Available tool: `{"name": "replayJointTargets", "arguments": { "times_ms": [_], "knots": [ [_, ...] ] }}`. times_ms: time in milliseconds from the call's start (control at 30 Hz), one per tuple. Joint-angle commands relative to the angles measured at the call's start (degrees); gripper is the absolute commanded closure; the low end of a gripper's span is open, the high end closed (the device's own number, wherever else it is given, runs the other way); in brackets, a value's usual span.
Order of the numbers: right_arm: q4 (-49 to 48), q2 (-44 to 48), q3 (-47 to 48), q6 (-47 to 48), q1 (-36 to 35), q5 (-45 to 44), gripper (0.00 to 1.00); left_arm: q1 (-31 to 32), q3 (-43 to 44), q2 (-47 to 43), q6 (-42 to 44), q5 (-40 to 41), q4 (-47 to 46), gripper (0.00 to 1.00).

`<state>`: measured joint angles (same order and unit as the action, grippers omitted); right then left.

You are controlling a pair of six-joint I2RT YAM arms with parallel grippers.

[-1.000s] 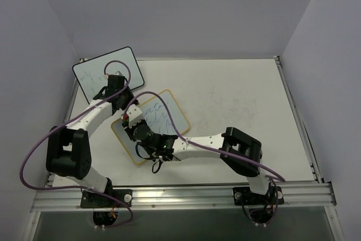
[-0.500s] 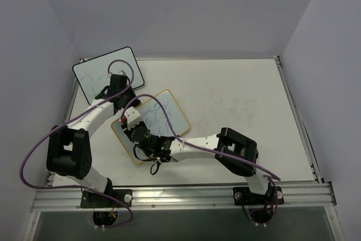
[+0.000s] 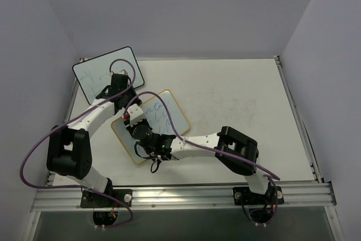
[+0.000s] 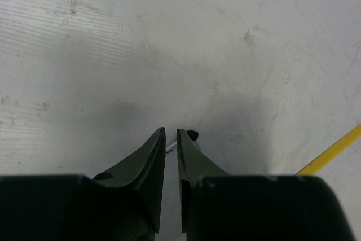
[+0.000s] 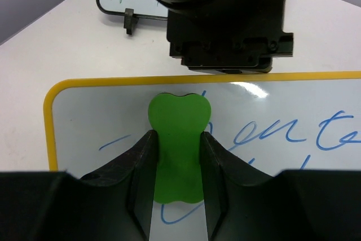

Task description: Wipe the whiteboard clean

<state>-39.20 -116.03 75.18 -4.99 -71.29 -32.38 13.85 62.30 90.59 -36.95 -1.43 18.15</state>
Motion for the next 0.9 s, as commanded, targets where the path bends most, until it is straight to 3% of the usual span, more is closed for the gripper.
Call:
{"name": "replayJointTargets", "arguments": {
  "times_ms": [0,533,867],
  "knots": [
    [-0.26,2.38,-1.87,-1.07,2.38,-3.83,0.9,0.74,2.38,0.03,1.0,-0.33,-0.31,0.78],
    [-0.44,8.62,-10.39,-4.76,9.67,-3.48,0.9,1.18,2.47,-0.24,1.09,0.11,0.04,0.78],
    [-0.09,7.75,-9.0,-4.76,10.2,0.03,0.9,1.36,2.47,-0.06,1.35,0.11,0.04,0.78]
  ]
}}
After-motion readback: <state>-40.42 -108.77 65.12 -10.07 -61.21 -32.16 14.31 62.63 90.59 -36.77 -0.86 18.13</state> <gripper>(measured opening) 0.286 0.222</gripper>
